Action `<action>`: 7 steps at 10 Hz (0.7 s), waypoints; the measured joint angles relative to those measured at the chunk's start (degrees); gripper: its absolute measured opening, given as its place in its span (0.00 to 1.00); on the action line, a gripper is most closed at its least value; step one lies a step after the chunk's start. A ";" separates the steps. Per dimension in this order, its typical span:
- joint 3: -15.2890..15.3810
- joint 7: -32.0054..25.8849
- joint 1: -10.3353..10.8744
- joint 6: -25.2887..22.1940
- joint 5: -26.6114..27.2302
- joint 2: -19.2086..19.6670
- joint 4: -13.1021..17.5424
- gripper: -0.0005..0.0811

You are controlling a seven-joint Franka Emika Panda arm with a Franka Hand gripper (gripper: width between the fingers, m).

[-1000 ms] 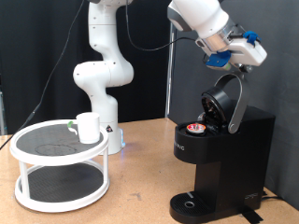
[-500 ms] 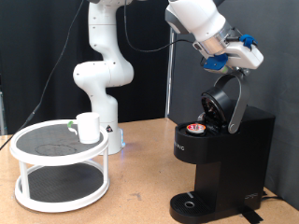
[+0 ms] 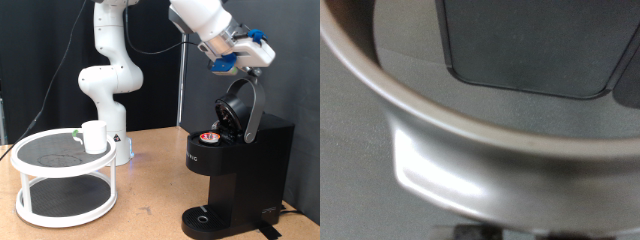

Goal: Make a cup of coffee with the keurig machine

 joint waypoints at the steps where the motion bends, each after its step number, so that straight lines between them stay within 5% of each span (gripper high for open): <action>1: -0.50 -0.27 -0.44 -0.34 -0.87 -0.76 -0.89 0.01; 7: -2.99 -0.29 -4.42 -1.37 -5.64 -3.15 -3.94 0.01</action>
